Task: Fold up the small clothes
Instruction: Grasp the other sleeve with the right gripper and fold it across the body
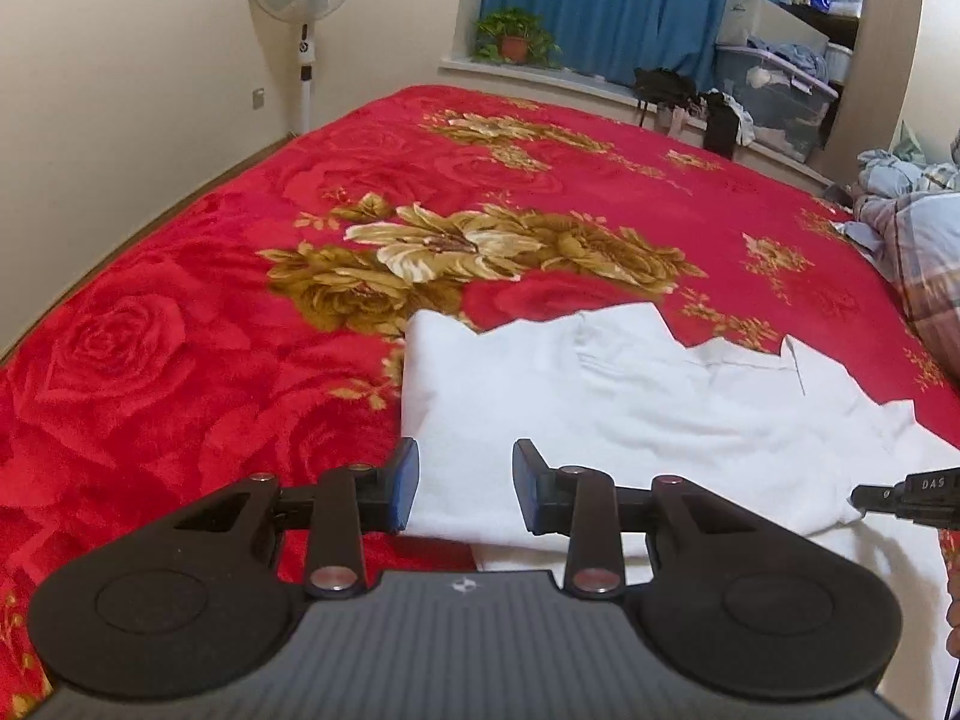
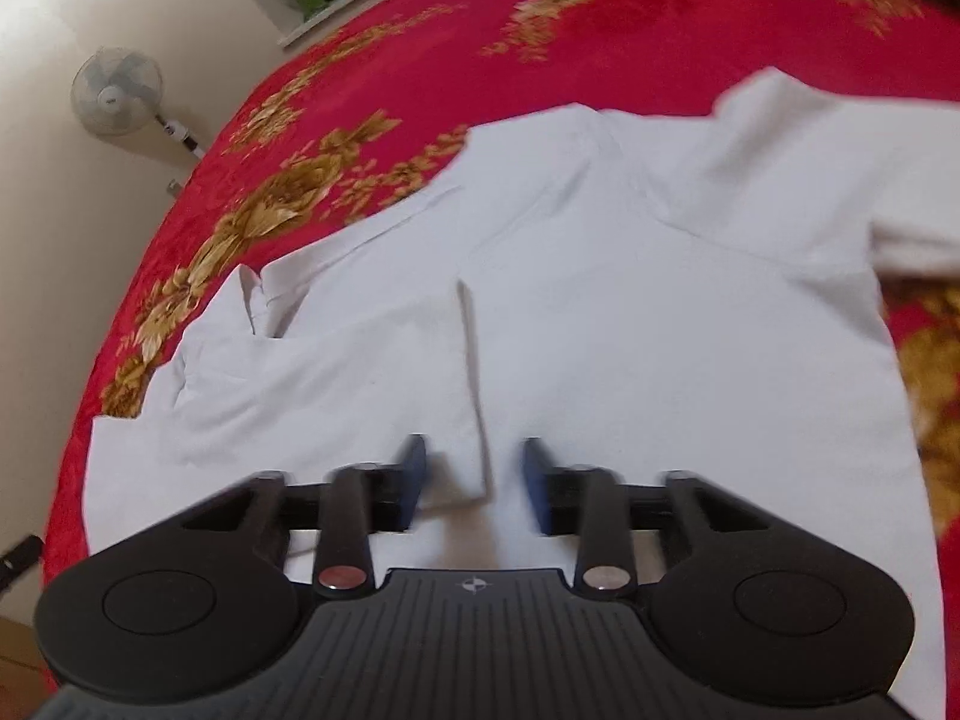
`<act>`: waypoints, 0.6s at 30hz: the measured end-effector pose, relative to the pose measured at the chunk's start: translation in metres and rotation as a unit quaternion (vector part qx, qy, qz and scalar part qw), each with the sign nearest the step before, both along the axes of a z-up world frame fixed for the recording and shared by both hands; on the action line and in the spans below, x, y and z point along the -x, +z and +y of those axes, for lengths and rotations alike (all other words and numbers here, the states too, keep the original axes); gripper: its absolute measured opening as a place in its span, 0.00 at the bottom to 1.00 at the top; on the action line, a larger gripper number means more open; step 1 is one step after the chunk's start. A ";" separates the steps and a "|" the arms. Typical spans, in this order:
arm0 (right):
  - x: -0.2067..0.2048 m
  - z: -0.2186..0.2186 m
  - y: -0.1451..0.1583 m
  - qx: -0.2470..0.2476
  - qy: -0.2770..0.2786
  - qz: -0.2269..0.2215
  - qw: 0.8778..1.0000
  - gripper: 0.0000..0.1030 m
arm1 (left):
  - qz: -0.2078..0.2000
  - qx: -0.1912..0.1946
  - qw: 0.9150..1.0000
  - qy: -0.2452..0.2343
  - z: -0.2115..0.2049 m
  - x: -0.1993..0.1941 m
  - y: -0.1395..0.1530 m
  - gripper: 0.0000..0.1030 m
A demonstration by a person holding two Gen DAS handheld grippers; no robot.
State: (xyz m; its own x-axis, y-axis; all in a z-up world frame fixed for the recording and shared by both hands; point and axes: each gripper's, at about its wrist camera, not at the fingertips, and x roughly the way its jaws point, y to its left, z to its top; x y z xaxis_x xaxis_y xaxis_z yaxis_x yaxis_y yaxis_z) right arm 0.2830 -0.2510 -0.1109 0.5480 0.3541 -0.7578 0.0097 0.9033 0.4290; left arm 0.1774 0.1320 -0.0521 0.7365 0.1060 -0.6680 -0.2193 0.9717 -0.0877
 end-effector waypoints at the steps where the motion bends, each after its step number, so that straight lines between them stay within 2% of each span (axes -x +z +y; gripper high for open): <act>1: 0.000 0.000 0.005 0.001 0.000 -0.013 1.000 0.00 | -0.004 0.000 1.000 -0.001 0.000 0.000 0.001 0.37; 5: 0.000 -0.025 0.046 -0.028 -0.038 -0.093 0.995 0.00 | -0.009 -0.009 1.000 -0.016 -0.007 -0.001 0.001 0.37; 7: 0.004 -0.041 0.071 0.008 -0.060 -0.160 0.985 0.00 | -0.002 -0.014 1.000 -0.026 -0.010 -0.003 -0.003 0.37; 8: 0.002 -0.046 0.074 0.055 -0.069 -0.170 0.982 0.00 | 0.003 -0.013 0.999 -0.031 -0.010 -0.005 -0.006 0.37; 9: -0.001 -0.050 0.071 0.096 -0.077 -0.162 0.979 0.00 | 0.007 -0.010 0.999 -0.036 -0.010 -0.006 -0.009 0.37; 10: -0.007 -0.058 0.061 0.126 -0.087 -0.136 0.979 0.00 | 0.011 -0.008 0.999 -0.039 -0.010 -0.007 -0.011 0.37; 11: -0.011 -0.069 0.050 0.126 -0.100 -0.106 0.981 0.00 | 0.013 -0.005 0.999 -0.040 -0.010 -0.009 -0.014 0.37; 13: -0.015 -0.094 0.031 0.087 -0.138 -0.055 0.985 0.00 | 0.017 0.000 0.999 -0.042 -0.010 -0.012 -0.017 0.37; 14: -0.015 -0.099 0.028 0.080 -0.144 -0.051 0.985 0.00 | 0.019 0.005 0.999 -0.044 -0.011 -0.014 -0.019 0.37; 18: -0.011 -0.096 0.036 0.105 -0.130 -0.081 0.983 0.00 | 0.026 0.028 0.998 -0.056 -0.015 -0.023 -0.026 0.37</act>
